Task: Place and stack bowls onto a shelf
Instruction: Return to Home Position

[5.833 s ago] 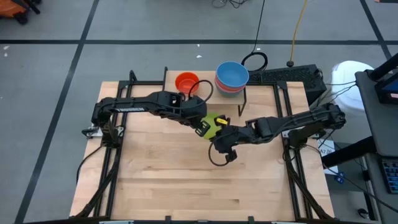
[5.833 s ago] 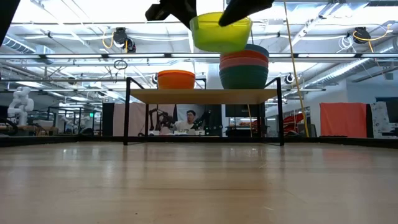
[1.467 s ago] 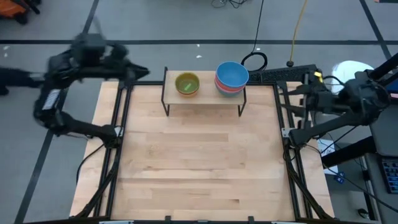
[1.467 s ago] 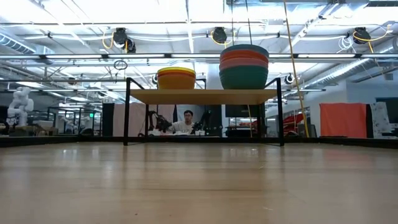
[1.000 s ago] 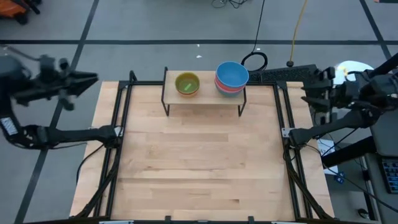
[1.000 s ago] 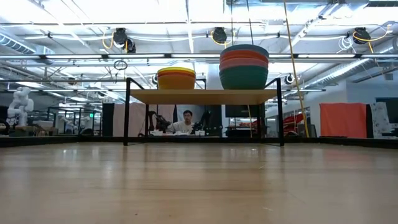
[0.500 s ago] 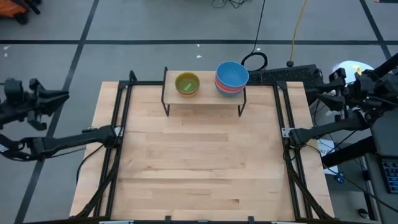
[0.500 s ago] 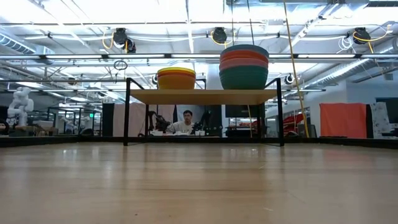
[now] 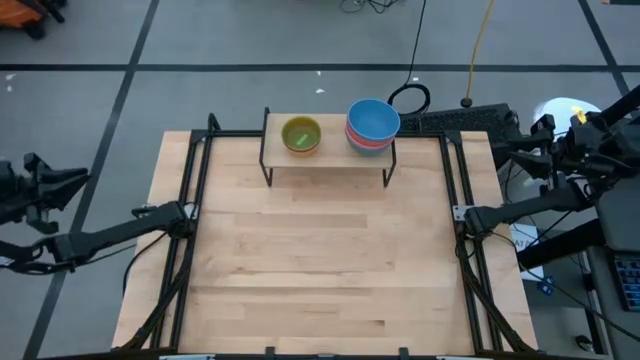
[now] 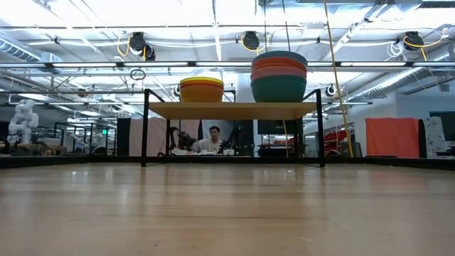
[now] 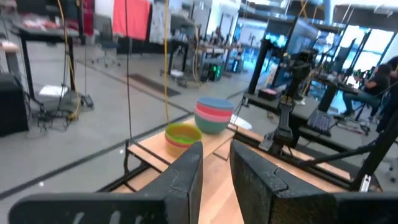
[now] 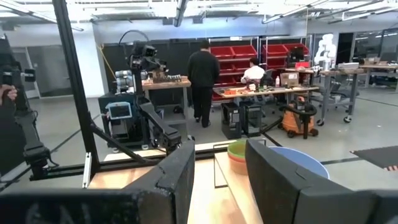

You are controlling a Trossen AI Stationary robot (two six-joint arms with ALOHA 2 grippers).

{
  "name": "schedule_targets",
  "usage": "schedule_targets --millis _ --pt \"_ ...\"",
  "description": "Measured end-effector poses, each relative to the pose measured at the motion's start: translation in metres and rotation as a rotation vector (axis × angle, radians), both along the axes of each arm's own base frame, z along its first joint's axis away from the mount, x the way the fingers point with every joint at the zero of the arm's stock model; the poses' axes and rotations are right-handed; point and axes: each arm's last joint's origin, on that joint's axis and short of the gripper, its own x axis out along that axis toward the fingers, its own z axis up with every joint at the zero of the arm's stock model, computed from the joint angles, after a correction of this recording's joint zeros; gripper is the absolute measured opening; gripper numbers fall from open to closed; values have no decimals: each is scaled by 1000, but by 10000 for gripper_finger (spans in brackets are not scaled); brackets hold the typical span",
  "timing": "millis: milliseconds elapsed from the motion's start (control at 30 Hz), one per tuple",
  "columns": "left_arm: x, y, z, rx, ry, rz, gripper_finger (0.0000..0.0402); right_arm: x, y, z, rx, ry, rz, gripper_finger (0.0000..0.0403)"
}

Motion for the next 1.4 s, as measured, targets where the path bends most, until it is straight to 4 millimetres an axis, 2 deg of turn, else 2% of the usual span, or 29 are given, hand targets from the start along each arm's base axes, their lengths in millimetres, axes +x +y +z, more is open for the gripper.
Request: schedule_targets --millis 300,633,833,967,1167,1400 --pt "-32 -35 -28 70 -116 30 86 -14 -3 -5 18 -43 1 134" --pt "-44 -68 -52 150 -174 -26 86 -32 -7 -14 39 -73 3 134" --pt "-50 -86 -66 187 -210 -44 86 -41 -9 -31 46 -103 7 134" --pt "-51 -96 -74 188 -236 -22 86 -44 -10 -45 52 -128 7 134" --pt "-48 -113 -84 226 -253 -14 86 -41 -8 -49 58 -90 -12 134" --pt "-35 -134 -94 337 -213 69 86 -29 -3 -54 49 -69 -30 134"
